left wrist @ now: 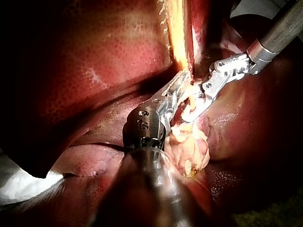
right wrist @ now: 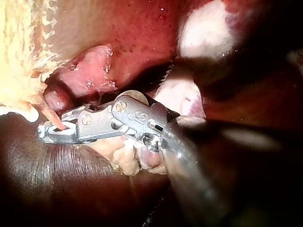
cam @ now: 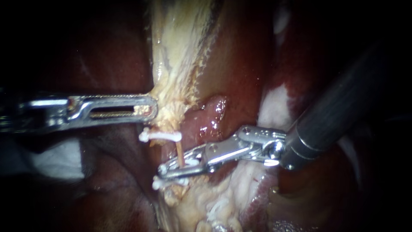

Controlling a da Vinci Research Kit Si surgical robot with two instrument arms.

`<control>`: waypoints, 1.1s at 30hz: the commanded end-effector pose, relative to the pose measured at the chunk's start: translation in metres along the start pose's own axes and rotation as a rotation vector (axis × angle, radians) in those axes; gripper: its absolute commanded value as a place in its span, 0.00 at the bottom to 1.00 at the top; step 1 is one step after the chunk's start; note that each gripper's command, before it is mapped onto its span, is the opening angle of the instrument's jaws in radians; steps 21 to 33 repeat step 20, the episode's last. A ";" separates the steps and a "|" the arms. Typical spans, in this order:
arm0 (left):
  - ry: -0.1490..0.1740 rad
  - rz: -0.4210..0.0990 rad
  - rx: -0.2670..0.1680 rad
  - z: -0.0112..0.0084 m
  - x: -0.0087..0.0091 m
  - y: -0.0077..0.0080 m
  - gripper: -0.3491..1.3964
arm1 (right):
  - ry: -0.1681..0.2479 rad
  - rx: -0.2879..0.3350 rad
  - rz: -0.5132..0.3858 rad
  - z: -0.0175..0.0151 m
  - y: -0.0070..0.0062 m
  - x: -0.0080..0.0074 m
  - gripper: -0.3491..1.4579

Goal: Clipping first clip right tube

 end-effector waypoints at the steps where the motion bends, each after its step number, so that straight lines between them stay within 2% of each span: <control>1: 0.000 0.000 0.000 0.0000 0.0000 0.0000 0.00 | 0.004 -0.001 0.000 0.0000 0.0000 0.0000 0.00; 33: 0.000 0.000 0.000 0.0001 0.0000 0.0001 0.00 | -0.004 -0.006 0.000 -0.0001 -0.0001 0.0000 0.00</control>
